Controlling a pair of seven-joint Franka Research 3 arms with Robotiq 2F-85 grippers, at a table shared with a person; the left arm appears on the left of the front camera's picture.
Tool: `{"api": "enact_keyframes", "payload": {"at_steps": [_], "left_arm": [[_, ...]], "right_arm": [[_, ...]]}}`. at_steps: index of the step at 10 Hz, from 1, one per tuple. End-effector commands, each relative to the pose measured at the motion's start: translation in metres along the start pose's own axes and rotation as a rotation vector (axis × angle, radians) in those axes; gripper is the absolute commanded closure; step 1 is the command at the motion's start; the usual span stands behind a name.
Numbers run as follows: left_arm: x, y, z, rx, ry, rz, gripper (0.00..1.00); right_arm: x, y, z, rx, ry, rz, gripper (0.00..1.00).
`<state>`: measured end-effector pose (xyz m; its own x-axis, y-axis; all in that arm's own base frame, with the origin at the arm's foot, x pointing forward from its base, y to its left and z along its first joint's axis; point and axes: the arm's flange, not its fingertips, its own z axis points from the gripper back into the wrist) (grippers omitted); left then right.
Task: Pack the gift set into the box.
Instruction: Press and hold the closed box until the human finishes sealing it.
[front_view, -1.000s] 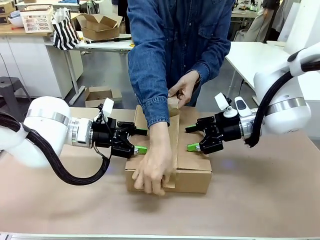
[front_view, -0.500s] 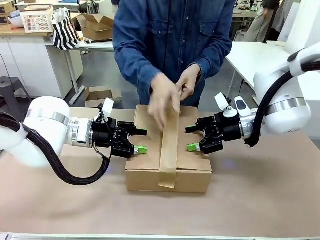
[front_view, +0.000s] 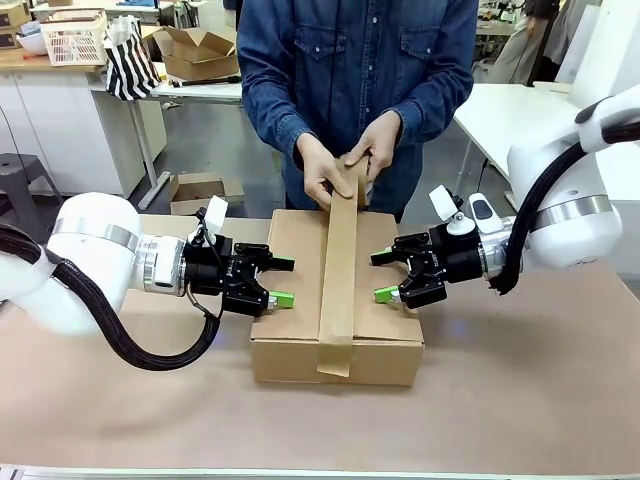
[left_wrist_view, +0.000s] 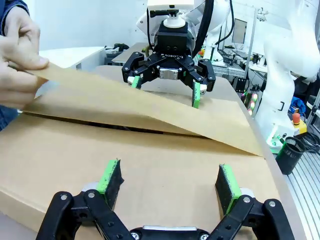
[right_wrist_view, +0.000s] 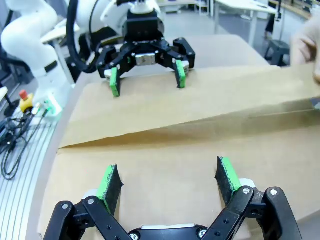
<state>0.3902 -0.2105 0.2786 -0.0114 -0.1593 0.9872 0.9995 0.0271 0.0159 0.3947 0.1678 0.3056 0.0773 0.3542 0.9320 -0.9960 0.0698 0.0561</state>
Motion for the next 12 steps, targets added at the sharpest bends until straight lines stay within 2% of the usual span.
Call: {"api": "enact_keyframes", "payload": {"at_steps": [1,12], "left_arm": [[-0.0003,-0.0044,0.0028,-0.001,-0.001,0.001,0.0],[-0.0003,-0.0044,0.0028,-0.001,-0.001,0.001,0.0]], "right_arm": [[0.0004,-0.0001,-0.0001,0.004,-0.006,0.0,0.0],[0.0004,-0.0001,-0.0001,0.004,-0.006,0.0,0.0]]}}
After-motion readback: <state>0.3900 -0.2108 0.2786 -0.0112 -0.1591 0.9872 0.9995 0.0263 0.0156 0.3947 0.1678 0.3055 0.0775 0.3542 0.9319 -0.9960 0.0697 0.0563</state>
